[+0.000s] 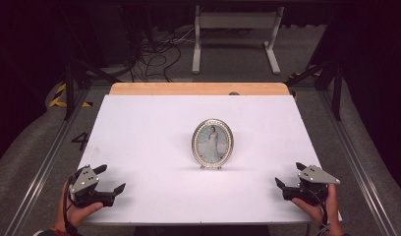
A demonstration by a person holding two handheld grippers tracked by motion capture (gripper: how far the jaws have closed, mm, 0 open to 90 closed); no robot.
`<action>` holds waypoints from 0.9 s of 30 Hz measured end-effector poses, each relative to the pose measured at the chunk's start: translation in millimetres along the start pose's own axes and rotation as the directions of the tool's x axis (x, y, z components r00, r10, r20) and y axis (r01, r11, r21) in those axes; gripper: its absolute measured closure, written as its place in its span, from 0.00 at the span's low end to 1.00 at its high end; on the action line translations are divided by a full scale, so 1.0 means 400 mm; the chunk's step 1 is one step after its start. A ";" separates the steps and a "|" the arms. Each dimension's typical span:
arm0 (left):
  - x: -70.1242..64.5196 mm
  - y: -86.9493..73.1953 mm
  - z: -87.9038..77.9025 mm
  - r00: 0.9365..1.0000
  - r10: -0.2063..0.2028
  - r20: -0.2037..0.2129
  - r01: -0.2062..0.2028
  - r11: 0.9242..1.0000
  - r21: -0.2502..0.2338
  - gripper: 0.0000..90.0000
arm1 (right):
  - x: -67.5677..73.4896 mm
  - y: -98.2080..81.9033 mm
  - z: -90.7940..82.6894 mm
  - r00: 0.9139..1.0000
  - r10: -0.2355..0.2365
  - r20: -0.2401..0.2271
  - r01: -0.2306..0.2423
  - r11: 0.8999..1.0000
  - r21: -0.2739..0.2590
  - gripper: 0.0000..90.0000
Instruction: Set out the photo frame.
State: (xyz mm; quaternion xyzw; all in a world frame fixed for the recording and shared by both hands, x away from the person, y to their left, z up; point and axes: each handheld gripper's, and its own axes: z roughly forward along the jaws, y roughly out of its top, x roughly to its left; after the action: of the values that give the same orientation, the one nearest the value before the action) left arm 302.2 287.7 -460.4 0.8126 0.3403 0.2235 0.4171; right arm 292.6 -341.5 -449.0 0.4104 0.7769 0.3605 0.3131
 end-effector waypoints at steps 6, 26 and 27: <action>-0.003 0.000 -0.004 1.000 0.000 0.003 0.000 1.000 -0.012 0.10 | 0.002 0.003 0.001 1.000 0.001 0.004 -0.001 1.000 -0.002 0.12; -0.006 0.007 0.003 1.000 0.009 0.002 -0.009 1.000 -0.009 0.10 | -0.003 -0.002 0.007 1.000 0.008 0.003 -0.008 1.000 0.009 0.12; -0.006 0.007 0.003 1.000 0.010 0.000 -0.010 1.000 -0.006 0.10 | -0.003 -0.002 0.008 1.000 0.008 0.004 -0.008 1.000 0.009 0.12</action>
State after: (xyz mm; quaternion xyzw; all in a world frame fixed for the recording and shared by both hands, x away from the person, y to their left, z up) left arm 302.3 284.1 -459.0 0.8129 0.3355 0.2264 0.4188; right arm 295.3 -341.9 -451.1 0.4156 0.7763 0.3572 0.3114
